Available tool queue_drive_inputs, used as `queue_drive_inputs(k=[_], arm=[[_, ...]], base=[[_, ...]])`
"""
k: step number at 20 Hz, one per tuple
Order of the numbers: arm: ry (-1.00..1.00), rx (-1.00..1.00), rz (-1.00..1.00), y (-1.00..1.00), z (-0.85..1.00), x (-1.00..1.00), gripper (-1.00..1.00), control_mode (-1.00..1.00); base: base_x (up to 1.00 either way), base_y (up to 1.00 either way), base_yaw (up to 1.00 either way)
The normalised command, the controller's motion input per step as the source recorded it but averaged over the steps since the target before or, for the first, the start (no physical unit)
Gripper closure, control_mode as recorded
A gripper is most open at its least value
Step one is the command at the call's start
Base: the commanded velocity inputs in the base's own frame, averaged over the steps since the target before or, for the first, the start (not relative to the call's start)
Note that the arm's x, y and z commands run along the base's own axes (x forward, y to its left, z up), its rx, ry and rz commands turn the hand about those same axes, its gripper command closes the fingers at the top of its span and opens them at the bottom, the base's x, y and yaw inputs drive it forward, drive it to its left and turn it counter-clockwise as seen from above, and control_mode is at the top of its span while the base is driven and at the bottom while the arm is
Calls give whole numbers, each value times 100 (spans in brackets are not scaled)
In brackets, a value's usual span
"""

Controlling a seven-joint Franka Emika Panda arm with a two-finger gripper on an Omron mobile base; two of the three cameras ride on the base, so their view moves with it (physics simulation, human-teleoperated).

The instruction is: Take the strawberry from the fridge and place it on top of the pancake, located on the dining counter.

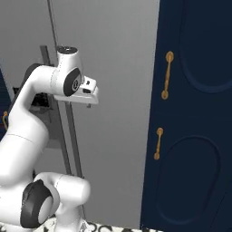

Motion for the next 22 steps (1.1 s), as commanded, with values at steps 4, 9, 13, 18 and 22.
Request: queue_drive_inputs(k=[4,9,13,18,22], arm=[[0,0,0,0,0,0,-100,100],[0,0,0,0,0,0,-100,100],[0,0,0,0,0,0,-100,100],[0,0,0,0,0,0,-100,100],[0,0,0,0,0,0,-100,100]], base=[[-19,65,-15],[-13,63,-18],[-27,19,-2],[-35,-23,4],[-21,-34,5]])
